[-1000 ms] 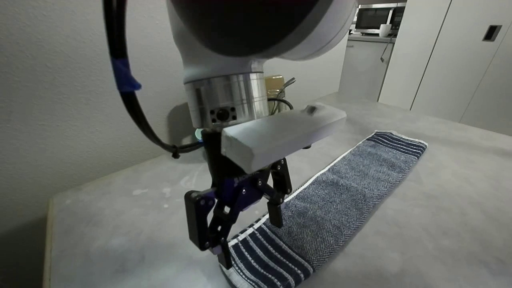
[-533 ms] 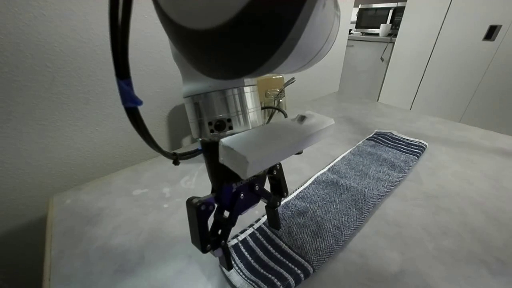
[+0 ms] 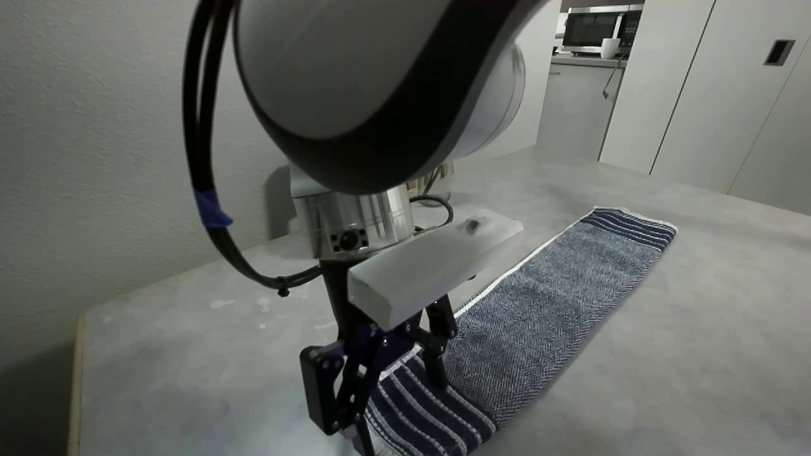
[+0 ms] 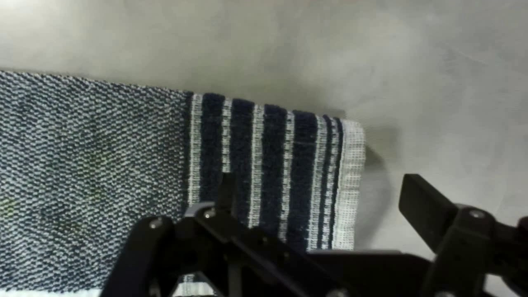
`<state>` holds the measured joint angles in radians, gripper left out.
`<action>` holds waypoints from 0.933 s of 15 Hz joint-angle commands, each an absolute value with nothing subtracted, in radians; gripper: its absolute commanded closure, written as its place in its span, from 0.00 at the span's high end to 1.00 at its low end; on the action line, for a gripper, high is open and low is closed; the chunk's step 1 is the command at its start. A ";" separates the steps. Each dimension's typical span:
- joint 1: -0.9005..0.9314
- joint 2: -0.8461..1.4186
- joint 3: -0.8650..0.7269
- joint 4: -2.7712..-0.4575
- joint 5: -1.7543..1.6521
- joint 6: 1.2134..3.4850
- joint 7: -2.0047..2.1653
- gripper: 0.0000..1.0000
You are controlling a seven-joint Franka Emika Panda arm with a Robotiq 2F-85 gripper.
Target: Fold the towel
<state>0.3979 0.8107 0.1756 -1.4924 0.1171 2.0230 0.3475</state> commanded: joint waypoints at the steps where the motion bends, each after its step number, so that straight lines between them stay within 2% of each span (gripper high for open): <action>1: 0.414 0.874 0.160 -1.393 0.090 1.974 0.345 1.00; 14: 0.445 1.028 0.152 -1.153 0.054 1.812 0.337 1.00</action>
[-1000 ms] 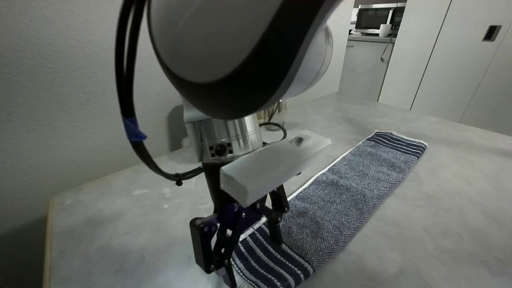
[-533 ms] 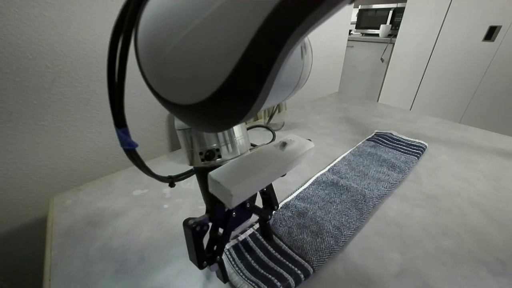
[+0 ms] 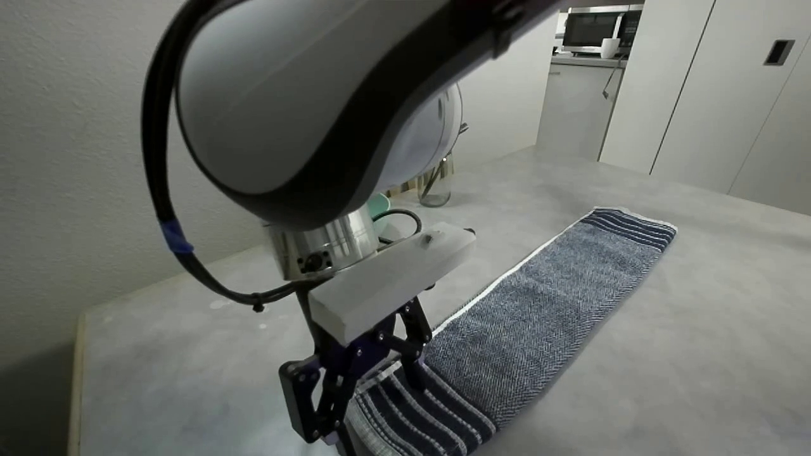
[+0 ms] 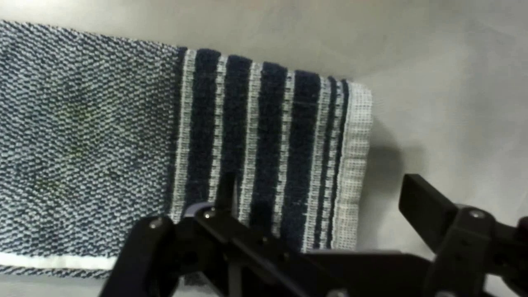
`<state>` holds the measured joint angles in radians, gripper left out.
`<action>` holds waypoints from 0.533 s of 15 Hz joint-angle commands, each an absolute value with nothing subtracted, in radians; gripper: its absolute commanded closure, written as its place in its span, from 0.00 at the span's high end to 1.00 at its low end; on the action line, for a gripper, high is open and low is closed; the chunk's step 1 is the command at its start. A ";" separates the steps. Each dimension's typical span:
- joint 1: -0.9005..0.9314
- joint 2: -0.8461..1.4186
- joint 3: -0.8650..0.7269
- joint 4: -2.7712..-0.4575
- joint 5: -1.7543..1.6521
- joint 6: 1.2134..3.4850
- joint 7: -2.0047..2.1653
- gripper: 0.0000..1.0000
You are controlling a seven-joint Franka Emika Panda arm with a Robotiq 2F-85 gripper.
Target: Fold the towel
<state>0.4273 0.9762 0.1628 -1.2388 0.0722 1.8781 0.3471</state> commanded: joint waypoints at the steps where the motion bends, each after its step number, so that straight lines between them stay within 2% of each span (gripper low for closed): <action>1: 0.449 1.041 0.151 -1.137 0.053 1.802 0.337 1.00; 8: 0.465 1.112 0.148 -1.035 0.053 1.729 0.341 1.00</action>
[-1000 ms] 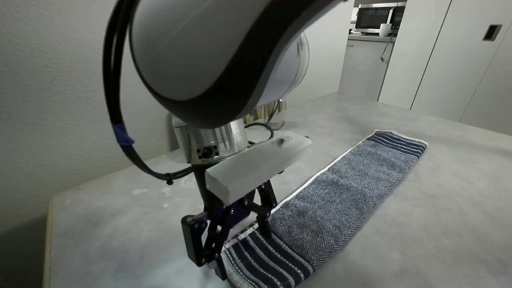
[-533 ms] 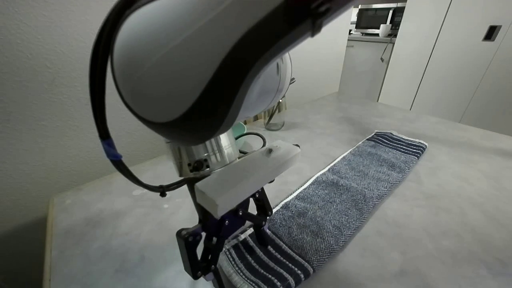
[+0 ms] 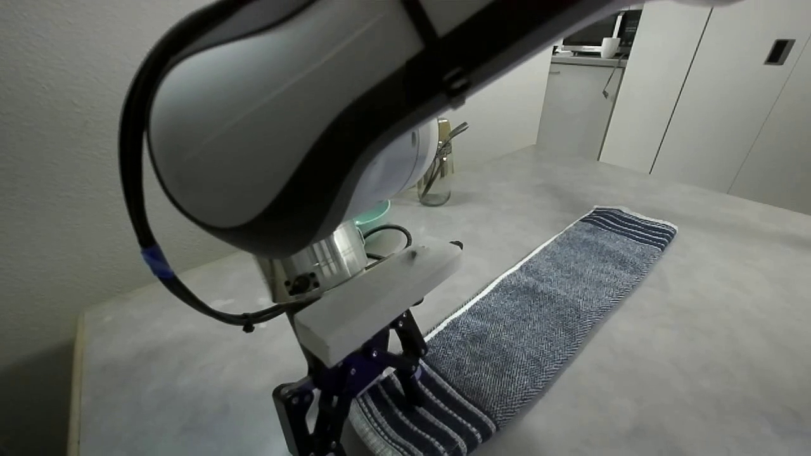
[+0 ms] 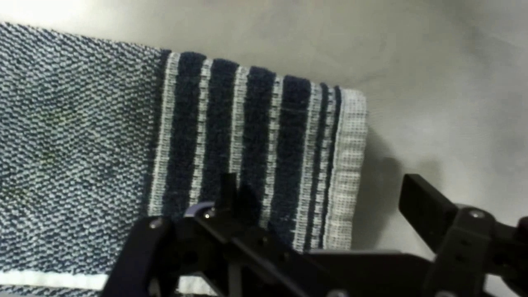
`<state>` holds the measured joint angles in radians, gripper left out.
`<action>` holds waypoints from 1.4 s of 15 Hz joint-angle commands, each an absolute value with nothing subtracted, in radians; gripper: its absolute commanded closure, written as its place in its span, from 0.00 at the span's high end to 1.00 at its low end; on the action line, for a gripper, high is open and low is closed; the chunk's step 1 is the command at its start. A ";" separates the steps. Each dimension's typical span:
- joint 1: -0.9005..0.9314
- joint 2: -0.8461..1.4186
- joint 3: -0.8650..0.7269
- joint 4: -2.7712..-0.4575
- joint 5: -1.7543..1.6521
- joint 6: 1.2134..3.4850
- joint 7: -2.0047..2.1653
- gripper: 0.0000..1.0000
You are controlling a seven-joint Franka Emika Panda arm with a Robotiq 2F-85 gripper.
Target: Fold the towel
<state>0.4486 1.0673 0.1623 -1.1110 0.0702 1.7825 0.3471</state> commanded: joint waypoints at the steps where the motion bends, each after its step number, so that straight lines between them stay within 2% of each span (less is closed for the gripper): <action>1: 0.467 1.120 0.147 -1.024 0.052 1.721 0.342 1.00; 5: 0.476 1.146 0.140 -0.984 0.045 1.690 0.344 1.00; 6: 0.478 1.148 0.139 -0.976 0.045 1.679 0.347 0.86; 8: 0.481 1.155 0.136 -0.962 0.043 1.669 0.346 0.89; 9: 0.479 1.151 0.138 -0.968 0.042 1.668 0.346 0.94; 10: 0.479 1.155 0.137 -0.962 0.041 1.669 0.344 0.94; 12: 0.475 1.156 0.139 -0.964 0.044 1.670 0.345 1.00; 16: 0.472 1.157 0.136 -0.970 0.046 1.679 0.344 1.00; 17: 0.472 1.156 0.136 -0.971 0.047 1.679 0.344 0.75; 18: 0.472 1.156 0.135 -0.972 0.047 1.682 0.344 0.74; 21: 0.472 1.152 0.130 -0.972 0.048 1.681 0.344 0.53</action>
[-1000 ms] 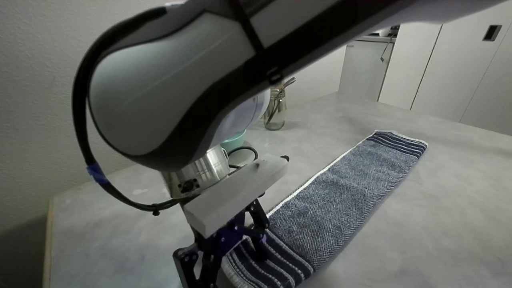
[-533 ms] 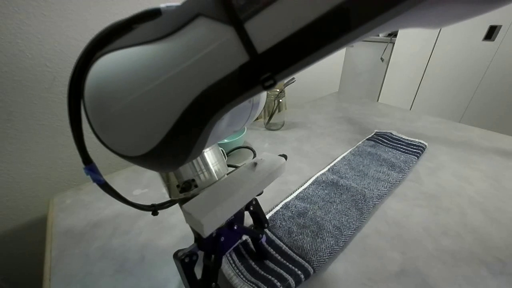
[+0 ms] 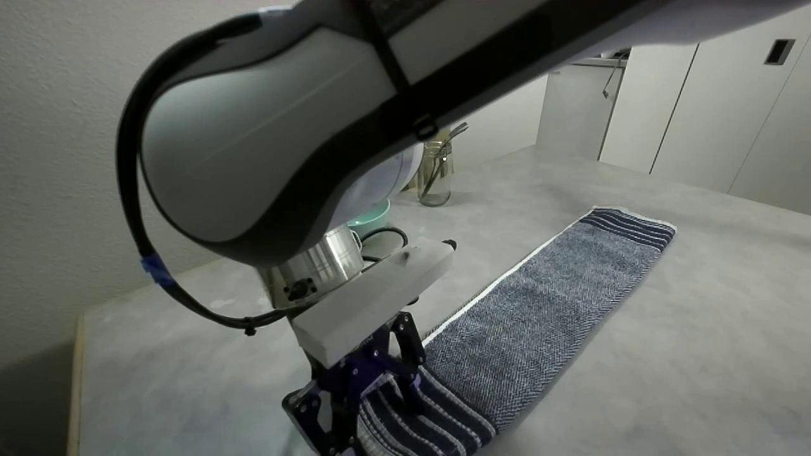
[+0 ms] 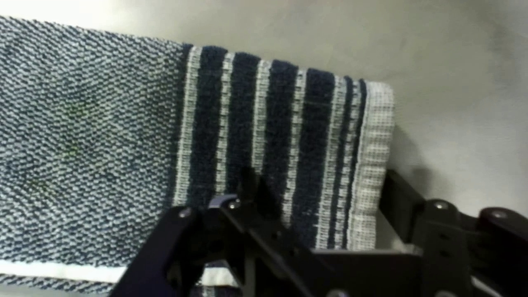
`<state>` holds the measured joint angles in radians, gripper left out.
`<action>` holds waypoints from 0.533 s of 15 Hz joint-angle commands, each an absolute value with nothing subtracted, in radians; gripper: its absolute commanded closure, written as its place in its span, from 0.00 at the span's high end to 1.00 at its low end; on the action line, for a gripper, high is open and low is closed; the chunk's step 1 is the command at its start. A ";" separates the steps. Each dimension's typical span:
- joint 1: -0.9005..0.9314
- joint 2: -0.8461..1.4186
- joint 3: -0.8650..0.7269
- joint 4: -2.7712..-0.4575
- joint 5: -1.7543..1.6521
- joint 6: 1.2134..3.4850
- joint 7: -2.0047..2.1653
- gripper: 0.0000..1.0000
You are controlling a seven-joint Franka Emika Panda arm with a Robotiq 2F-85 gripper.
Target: Fold the towel
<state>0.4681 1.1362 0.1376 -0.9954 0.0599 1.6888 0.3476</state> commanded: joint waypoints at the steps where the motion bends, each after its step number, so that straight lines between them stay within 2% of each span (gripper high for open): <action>1: 0.472 1.151 0.129 -0.970 0.048 1.679 0.342 0.46; 7: 0.463 1.113 0.141 -0.986 0.048 1.668 0.281 0.01; 8: 0.464 1.103 0.143 -0.989 0.045 1.666 0.259 0.01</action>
